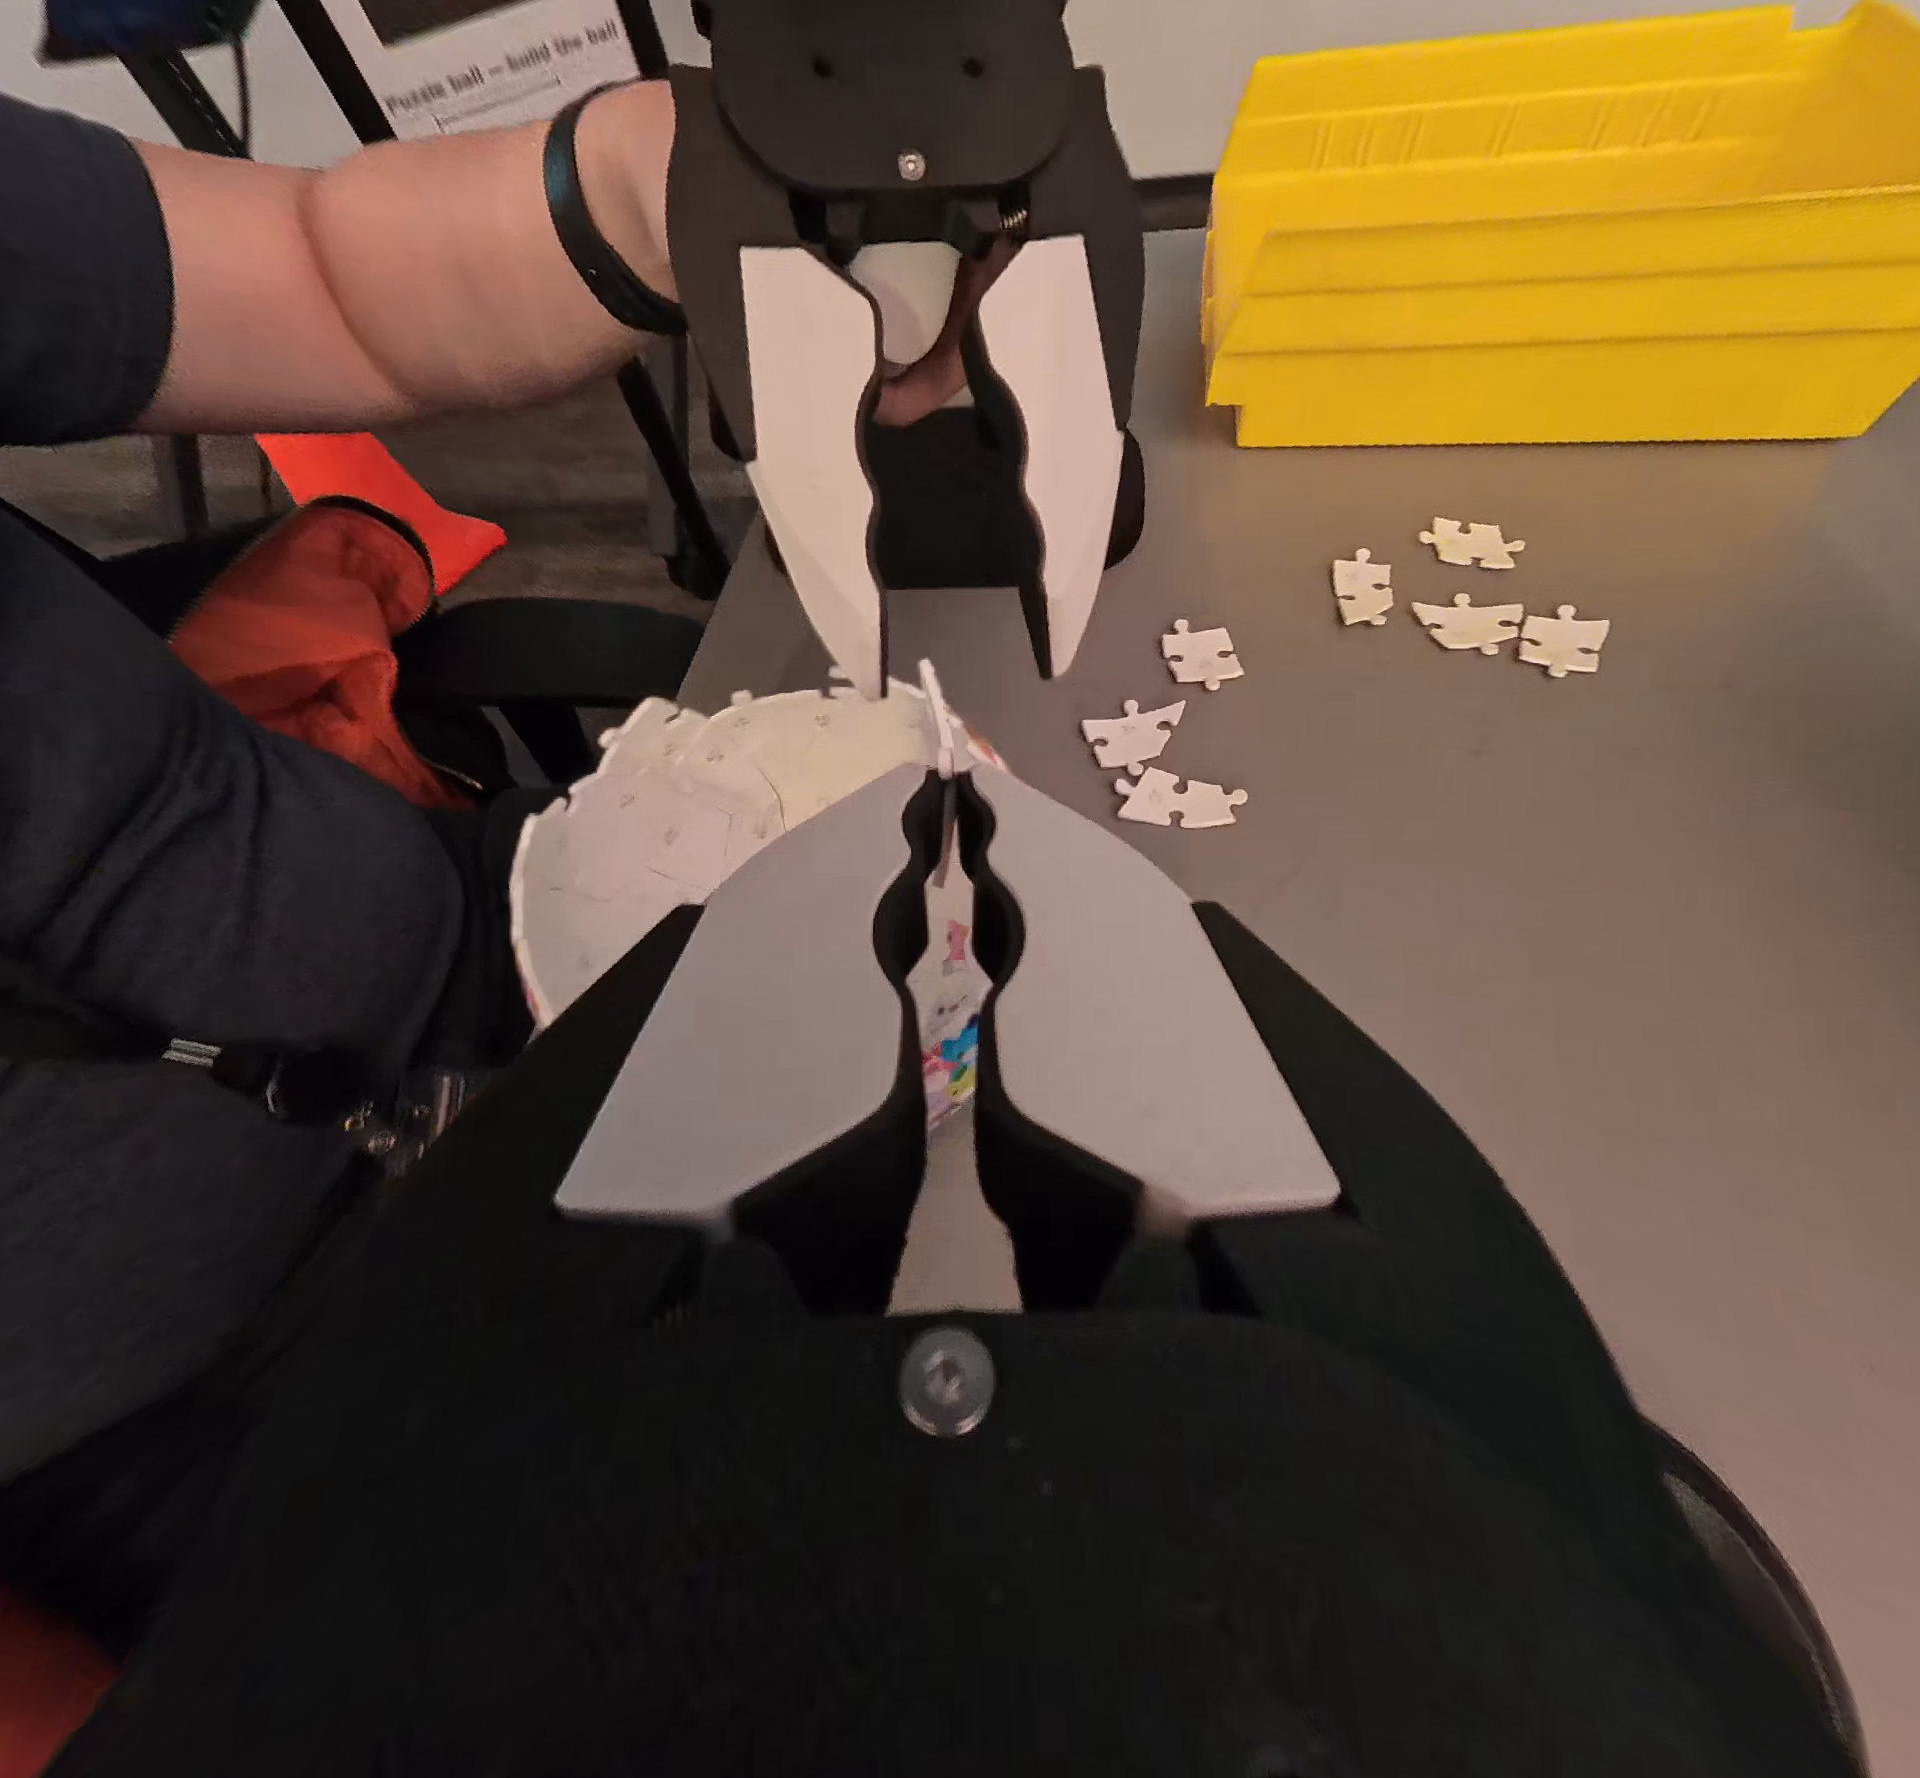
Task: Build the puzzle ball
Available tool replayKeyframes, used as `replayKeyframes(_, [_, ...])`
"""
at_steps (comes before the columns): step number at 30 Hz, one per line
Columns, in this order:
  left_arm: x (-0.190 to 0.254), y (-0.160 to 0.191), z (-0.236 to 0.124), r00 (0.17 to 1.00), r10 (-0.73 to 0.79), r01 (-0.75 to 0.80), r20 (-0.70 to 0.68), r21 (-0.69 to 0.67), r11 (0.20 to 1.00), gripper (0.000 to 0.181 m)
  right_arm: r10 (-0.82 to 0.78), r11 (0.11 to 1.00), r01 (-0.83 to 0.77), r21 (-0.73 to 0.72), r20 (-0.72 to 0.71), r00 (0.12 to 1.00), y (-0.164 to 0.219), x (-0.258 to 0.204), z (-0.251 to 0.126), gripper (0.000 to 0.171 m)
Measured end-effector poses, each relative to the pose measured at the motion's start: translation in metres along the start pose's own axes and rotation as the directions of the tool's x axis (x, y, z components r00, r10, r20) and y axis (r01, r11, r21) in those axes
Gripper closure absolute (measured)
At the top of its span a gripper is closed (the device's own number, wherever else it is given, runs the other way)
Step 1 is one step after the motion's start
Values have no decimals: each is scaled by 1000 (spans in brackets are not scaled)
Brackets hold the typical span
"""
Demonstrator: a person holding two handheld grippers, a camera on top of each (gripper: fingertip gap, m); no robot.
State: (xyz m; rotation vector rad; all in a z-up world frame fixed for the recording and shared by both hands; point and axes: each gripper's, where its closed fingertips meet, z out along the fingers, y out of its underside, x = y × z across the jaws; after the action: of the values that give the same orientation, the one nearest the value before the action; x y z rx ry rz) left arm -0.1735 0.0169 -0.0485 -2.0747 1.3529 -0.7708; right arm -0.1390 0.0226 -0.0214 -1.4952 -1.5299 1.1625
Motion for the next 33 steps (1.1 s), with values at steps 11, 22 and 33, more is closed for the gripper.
replayKeyframes(11, [-13,4,7,1000,-21,21,7,-32,999,143,42,993,-49,108,63,997,4,8,-5,168])
replayKeyframes(22, [-12,0,4,1000,-22,22,-6,-9,1000,144,-36,986,17,164,109,993,10,12,1,168])
replayKeyframes(33, [-2,-8,7,999,-21,22,-38,18,1000,144,-64,983,40,182,132,989,16,8,-2,168])
